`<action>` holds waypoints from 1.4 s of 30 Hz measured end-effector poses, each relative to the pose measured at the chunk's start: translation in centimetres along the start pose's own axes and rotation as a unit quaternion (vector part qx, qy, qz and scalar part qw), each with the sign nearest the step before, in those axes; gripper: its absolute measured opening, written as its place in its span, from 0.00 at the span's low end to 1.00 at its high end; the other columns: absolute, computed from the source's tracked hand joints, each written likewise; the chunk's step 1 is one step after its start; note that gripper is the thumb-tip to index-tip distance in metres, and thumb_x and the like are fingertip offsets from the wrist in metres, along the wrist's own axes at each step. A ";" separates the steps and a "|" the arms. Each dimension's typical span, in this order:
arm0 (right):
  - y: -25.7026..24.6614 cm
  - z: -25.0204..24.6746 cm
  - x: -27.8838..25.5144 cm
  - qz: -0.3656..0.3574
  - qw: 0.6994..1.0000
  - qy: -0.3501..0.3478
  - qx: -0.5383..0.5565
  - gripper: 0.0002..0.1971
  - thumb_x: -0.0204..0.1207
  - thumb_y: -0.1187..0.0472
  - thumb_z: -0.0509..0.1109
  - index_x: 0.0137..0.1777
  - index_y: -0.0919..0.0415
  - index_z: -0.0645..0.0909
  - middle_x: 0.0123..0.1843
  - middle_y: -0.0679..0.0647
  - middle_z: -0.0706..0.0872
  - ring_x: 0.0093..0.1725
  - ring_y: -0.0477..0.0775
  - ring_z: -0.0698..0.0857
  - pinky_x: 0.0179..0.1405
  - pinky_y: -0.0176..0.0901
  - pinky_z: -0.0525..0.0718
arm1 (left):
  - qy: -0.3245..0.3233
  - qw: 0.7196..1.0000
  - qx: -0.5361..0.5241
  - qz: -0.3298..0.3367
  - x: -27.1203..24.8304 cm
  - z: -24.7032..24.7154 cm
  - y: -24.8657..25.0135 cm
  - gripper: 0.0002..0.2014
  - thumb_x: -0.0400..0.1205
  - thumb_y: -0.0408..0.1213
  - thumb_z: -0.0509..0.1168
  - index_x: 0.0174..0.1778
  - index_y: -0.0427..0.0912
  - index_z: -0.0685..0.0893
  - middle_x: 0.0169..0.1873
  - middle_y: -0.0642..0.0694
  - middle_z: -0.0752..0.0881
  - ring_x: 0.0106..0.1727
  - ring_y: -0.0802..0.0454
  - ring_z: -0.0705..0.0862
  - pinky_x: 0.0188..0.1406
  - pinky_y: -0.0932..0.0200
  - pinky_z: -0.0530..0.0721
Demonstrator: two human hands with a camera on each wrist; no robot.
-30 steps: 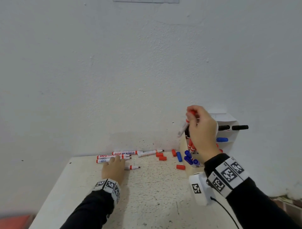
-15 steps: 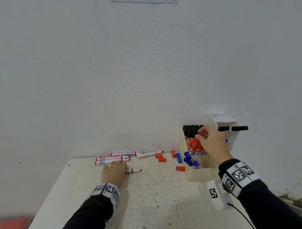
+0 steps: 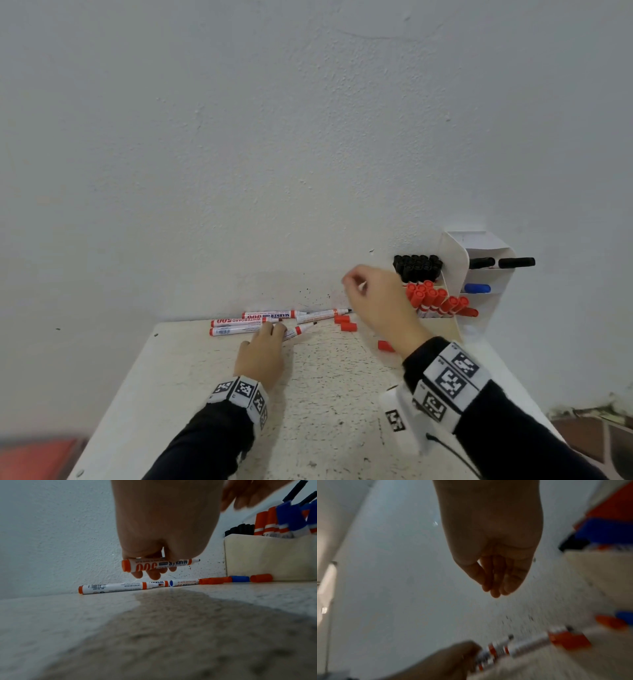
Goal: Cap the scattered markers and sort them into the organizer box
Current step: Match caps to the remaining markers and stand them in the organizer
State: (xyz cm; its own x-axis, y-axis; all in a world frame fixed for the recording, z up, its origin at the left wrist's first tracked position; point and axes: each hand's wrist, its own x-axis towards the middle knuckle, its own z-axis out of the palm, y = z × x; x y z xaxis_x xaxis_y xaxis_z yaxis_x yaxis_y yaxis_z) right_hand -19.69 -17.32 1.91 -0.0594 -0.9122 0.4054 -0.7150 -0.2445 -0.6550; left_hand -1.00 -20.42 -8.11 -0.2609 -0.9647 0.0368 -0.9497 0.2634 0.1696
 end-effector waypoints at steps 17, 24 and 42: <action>6.9 8.2 -0.5 0.154 0.933 -0.256 -0.202 0.13 0.78 0.70 0.59 0.61 0.59 0.74 0.61 0.60 0.75 0.58 0.58 0.78 0.59 0.46 0.80 | 0.005 1.000 -0.018 0.001 0.0 0.7 -0.1 0.18 0.86 0.38 0.49 0.73 0.46 0.65 0.70 0.50 0.72 0.71 0.51 0.70 0.72 0.51 0.65; 6.1 8.6 -0.7 0.173 0.977 -0.062 0.105 0.03 0.79 0.63 0.65 0.51 0.59 0.75 0.44 0.53 0.86 0.42 0.48 0.83 0.37 0.33 0.81 | 0.014 0.999 -0.044 0.007 0.0 0.5 -0.4 0.19 0.86 0.39 0.51 0.74 0.46 0.64 0.70 0.51 0.72 0.72 0.52 0.70 0.72 0.52 0.64; 5.7 8.9 -1.8 0.231 0.941 -0.135 0.207 0.19 0.82 0.46 0.58 0.36 0.58 0.76 0.26 0.50 0.76 0.25 0.48 0.73 0.26 0.38 0.71 | 0.063 0.989 -0.094 0.093 -0.5 -0.1 0.6 0.17 0.87 0.46 0.48 0.66 0.45 0.75 0.56 0.52 0.80 0.48 0.55 0.81 0.44 0.60 0.80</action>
State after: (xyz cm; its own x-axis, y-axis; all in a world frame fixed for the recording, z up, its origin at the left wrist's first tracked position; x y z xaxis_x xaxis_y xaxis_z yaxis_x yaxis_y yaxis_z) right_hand -17.48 -20.01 -8.18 -0.0779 -0.9891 -0.1251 -0.3200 0.1436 -0.9365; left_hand -1.45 -19.74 -7.89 -0.3928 -0.8966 0.2044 -0.8352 0.4408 0.3288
